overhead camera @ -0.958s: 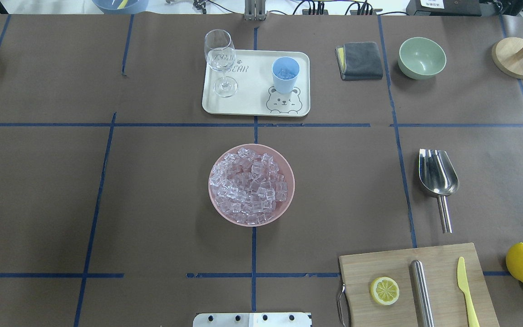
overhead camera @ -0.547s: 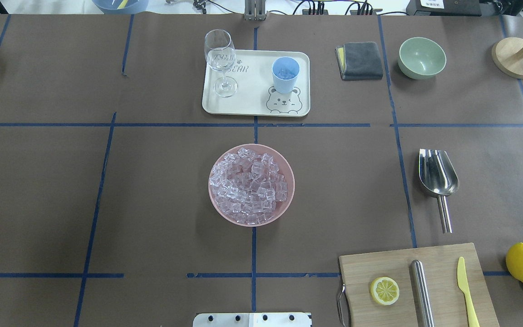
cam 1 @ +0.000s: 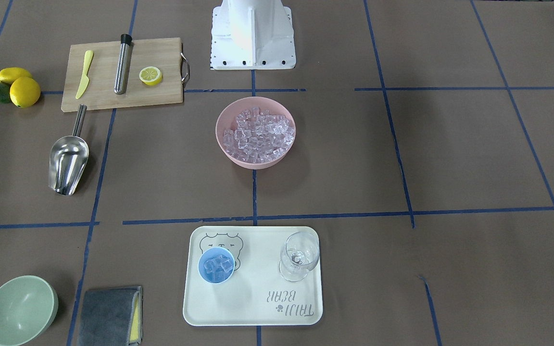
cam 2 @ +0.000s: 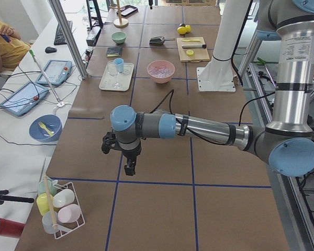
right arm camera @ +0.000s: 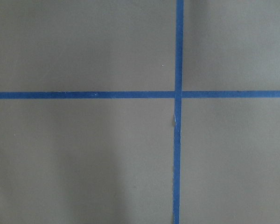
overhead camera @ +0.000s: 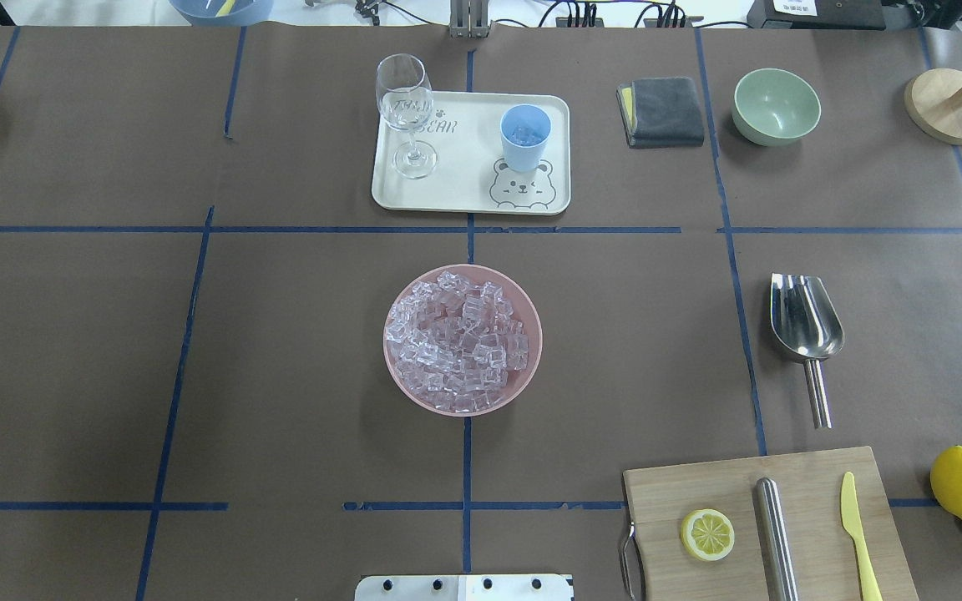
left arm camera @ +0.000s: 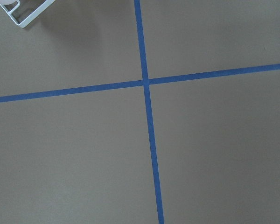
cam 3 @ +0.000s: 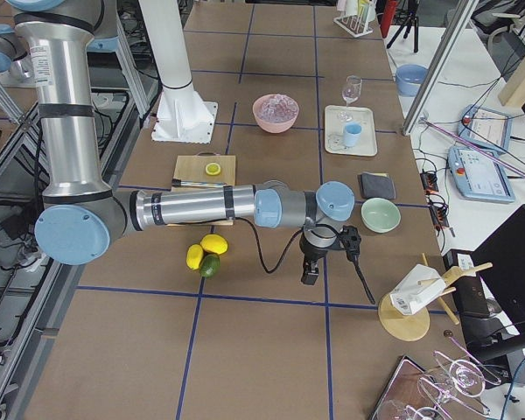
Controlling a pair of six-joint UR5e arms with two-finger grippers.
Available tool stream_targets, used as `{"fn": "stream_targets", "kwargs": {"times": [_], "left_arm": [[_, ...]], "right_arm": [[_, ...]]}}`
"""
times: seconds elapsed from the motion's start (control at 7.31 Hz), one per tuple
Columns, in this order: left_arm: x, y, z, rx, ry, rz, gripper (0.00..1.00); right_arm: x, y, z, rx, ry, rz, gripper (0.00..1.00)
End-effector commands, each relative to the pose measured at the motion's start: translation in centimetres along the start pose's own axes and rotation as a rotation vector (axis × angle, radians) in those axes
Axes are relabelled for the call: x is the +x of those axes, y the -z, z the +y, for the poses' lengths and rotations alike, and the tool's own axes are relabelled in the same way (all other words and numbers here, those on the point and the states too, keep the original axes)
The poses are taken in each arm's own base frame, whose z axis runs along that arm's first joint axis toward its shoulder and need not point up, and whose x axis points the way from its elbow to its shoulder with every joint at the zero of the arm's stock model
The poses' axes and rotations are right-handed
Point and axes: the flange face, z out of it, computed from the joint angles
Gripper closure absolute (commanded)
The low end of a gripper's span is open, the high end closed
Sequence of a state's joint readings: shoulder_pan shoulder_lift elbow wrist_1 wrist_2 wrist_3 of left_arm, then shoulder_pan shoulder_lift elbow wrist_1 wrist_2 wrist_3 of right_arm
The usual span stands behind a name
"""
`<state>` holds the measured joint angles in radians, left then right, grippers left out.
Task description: Put ice in cup with scoop
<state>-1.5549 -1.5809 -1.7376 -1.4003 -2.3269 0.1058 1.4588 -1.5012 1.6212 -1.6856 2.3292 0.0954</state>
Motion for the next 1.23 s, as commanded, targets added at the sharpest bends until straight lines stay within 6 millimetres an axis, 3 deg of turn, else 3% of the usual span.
{"fn": "stream_targets", "kwargs": {"times": [0.0,0.27,1.09], "left_arm": [[0.0,0.1,0.0,0.001,-0.001,0.001,0.0],[0.1,0.1,-0.1,0.002,0.001,0.008,0.0],[0.1,0.0,-0.5,0.006,0.002,0.009,0.0]], "right_arm": [[-0.2,0.2,-0.3,0.055,-0.034,-0.002,0.0],[0.5,-0.4,0.6,0.09,-0.035,-0.009,0.0],[0.4,-0.4,0.7,0.092,-0.031,-0.012,0.0]]}}
